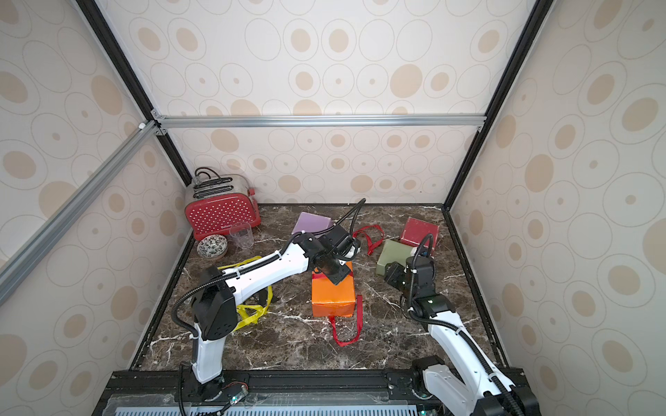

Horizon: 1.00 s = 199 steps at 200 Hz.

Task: Untie the ribbon bows on the gift boxes
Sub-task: Pull the ribbon from the gift box.

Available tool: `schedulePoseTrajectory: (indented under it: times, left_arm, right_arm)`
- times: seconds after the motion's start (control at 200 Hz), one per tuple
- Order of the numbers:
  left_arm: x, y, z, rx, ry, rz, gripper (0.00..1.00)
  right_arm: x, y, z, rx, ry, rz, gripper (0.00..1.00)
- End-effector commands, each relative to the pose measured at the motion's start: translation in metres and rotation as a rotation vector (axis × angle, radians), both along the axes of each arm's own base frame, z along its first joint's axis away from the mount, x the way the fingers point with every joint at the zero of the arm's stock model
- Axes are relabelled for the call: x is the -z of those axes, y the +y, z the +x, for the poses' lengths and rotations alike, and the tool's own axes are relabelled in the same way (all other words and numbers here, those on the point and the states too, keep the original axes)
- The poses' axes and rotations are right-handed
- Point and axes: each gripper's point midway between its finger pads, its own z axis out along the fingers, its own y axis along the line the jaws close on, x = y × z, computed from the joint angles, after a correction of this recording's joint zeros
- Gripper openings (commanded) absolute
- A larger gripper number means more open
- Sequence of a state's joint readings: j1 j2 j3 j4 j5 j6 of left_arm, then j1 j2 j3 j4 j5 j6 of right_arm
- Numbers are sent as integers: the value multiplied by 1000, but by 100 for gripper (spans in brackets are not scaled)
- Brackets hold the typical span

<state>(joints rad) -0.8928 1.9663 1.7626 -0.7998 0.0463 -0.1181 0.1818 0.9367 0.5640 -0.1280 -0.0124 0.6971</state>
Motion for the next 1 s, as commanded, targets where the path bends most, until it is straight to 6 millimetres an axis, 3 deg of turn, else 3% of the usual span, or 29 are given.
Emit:
schedulePoseTrajectory:
  times: [0.0,0.19,0.341,0.581,0.671,0.991]
  left_arm:
    - [-58,-11,11,-53,-107,-184,0]
    - [-113,5,23,-150,-268,-295,0]
    - [-162,36,34,-280,-433,-335,0]
    - [-263,81,37,-419,-660,-418,0]
    - [-299,90,35,-430,-721,-424,0]
    - [-389,111,36,-487,-884,-478,0]
  right_arm:
    - [5,-2,0,11,11,16,54]
    - [5,-2,1,10,12,24,54]
    - [6,-2,1,10,15,26,54]
    - [7,-2,1,9,15,28,54]
    - [6,-2,1,9,15,29,54]
    - [5,-2,1,8,12,31,54]
